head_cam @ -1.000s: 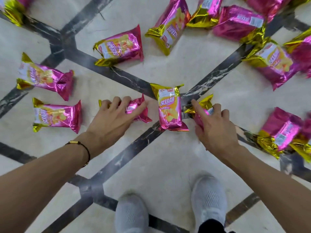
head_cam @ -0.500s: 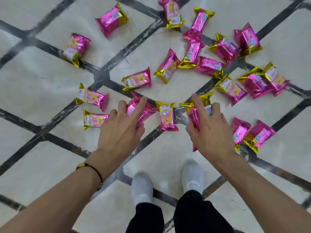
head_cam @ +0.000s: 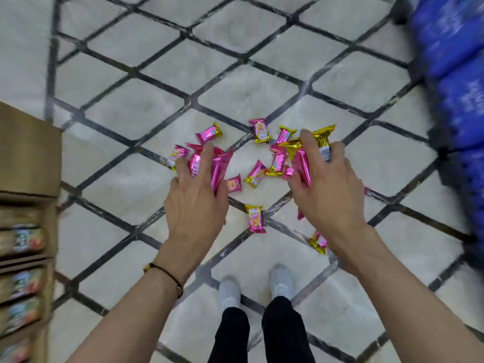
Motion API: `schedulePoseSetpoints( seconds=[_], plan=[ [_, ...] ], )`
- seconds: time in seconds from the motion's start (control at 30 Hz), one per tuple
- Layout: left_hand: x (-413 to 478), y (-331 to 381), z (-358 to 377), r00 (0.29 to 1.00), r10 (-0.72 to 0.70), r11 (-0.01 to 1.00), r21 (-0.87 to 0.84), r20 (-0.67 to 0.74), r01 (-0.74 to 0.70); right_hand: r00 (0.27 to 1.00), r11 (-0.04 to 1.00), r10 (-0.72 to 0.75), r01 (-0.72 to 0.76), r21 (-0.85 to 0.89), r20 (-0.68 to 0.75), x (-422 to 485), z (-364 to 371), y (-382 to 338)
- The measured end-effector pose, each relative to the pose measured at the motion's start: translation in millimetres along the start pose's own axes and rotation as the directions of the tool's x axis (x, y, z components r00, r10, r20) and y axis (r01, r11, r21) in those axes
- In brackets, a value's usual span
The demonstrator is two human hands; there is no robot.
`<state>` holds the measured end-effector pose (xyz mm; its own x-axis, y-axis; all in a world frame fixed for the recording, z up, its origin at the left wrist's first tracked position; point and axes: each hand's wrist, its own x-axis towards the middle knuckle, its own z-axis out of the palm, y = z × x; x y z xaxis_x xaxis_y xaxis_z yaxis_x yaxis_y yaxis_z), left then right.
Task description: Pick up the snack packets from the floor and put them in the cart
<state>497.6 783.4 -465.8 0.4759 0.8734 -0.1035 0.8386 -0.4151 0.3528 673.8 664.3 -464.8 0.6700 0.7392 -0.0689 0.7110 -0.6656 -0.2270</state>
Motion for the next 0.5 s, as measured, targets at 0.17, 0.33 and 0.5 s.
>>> schedulePoseSetpoints(
  seconds=[0.17, 0.33, 0.5],
  plan=[
    [-25.2, 45.4, -95.4, 0.999, -0.026, 0.999, -0.019, -0.047, 0.026, 1.000, 1.000, -0.013, 0.014, 0.018, -0.028, -13.3, -100.9, -18.8],
    [-69.2, 76.1, -159.6, 0.996, -0.065, 0.996, 0.059, -0.069, 0.069, 0.997, 1.000, -0.004, 0.004, 0.005, -0.075, -35.3, -190.2, -19.3],
    [-96.6, 106.0, -205.0, 0.993, 0.027, 0.988, 0.151, -0.119, -0.009, 0.992, 1.000, -0.002, 0.000, -0.010, -0.130, -51.6, -259.3, -10.7]
  ],
)
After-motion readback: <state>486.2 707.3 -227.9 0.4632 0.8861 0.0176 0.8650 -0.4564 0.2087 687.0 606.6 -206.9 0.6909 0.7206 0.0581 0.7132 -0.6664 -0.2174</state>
